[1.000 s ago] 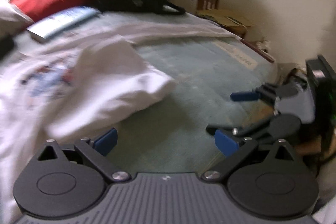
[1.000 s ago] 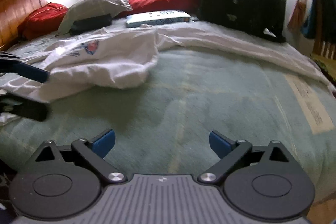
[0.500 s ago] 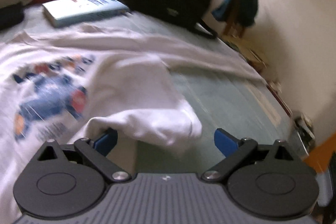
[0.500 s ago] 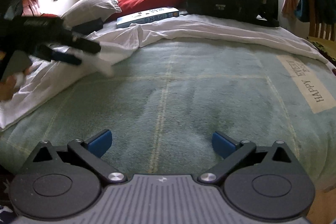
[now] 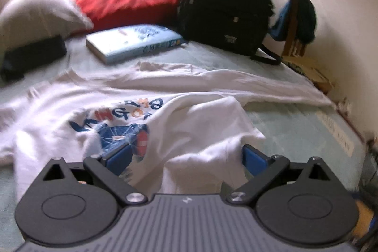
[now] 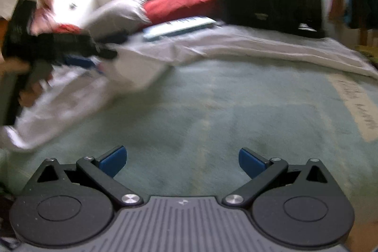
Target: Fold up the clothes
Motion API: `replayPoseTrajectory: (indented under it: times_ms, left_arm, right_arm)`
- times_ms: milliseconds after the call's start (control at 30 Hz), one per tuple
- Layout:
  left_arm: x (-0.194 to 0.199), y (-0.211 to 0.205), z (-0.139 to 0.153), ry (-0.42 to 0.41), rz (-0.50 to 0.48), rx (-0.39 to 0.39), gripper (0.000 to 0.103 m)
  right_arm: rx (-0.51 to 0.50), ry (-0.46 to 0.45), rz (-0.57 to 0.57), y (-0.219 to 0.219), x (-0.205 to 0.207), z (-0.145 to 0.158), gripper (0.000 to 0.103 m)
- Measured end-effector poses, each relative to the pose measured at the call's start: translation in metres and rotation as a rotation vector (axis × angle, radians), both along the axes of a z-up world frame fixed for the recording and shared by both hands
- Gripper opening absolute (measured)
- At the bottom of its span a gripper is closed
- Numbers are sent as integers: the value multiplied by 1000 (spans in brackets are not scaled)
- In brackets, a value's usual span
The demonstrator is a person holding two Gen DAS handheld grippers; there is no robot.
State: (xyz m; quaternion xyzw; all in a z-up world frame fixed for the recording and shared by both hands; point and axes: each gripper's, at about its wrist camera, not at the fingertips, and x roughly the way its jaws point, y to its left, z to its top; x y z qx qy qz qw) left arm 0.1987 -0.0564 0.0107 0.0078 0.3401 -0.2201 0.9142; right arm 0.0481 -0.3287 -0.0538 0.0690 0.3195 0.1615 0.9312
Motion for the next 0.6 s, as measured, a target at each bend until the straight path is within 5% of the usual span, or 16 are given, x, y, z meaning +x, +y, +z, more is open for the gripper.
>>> replayPoseTrajectory:
  times_ms: [133,333,467,600]
  left_arm:
    - [-37,6,8,-32,-20,60,98]
    - [-88,23,2,-7,-27,72,99]
    - [-112,32,-6,6,-8,115,99]
    - [-124,47,-14,26,24,109,99]
  right_arm:
    - [65,-43,144,17,15,4,87]
    - [-47,-113,291,64,62,5,78]
    - [-48,-97,330,84,92,0,67]
    - [-73,-146,327,99,107,-2,66]
